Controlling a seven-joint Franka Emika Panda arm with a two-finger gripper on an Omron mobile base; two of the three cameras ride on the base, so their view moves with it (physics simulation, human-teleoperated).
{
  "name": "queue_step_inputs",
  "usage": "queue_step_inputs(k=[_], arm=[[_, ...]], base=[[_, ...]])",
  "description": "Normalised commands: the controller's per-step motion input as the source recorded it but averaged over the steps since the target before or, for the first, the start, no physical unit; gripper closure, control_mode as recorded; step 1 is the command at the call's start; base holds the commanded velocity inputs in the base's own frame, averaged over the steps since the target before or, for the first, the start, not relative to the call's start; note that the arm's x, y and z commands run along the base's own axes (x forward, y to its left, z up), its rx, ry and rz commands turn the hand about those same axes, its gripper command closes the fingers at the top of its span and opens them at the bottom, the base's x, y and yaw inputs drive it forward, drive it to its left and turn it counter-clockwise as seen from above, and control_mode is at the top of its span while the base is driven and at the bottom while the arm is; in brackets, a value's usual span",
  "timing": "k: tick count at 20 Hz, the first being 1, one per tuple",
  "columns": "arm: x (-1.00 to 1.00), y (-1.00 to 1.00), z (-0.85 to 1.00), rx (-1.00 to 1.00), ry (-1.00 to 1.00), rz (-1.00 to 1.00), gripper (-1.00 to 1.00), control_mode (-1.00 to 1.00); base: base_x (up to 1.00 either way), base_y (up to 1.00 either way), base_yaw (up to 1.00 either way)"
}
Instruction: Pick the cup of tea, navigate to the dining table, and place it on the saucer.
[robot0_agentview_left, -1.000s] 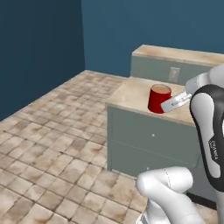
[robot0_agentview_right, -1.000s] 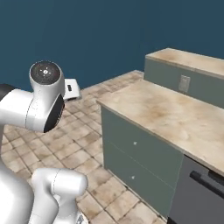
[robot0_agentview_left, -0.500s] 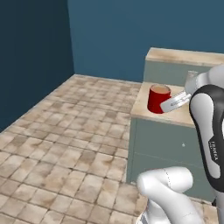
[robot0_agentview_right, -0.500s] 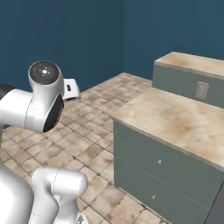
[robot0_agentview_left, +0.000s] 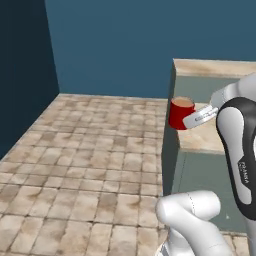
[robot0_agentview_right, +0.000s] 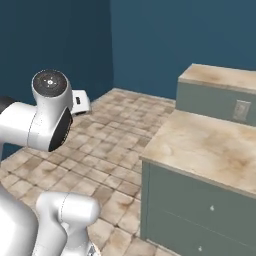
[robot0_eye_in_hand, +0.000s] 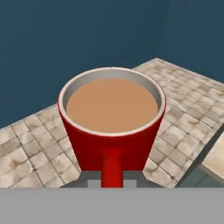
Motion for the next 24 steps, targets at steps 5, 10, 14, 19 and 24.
queue_step_inputs(k=[5,10,14,19,24], arm=[[0.0,0.0,0.0,0.0,0.0,0.0,1.0,1.0],[0.0,0.0,0.0,0.0,0.0,0.0,1.0,1.0],[0.0,0.0,0.0,0.0,0.0,0.0,1.0,1.0],[0.0,0.0,0.0,0.0,0.0,0.0,1.0,1.0],[0.0,0.0,0.0,0.0,0.0,0.0,1.0,1.0]], base=[[1.0,1.0,-0.39],[1.0,1.0,-0.39],[1.0,1.0,-0.39],[1.0,1.0,-0.39],[1.0,1.0,-0.39]])
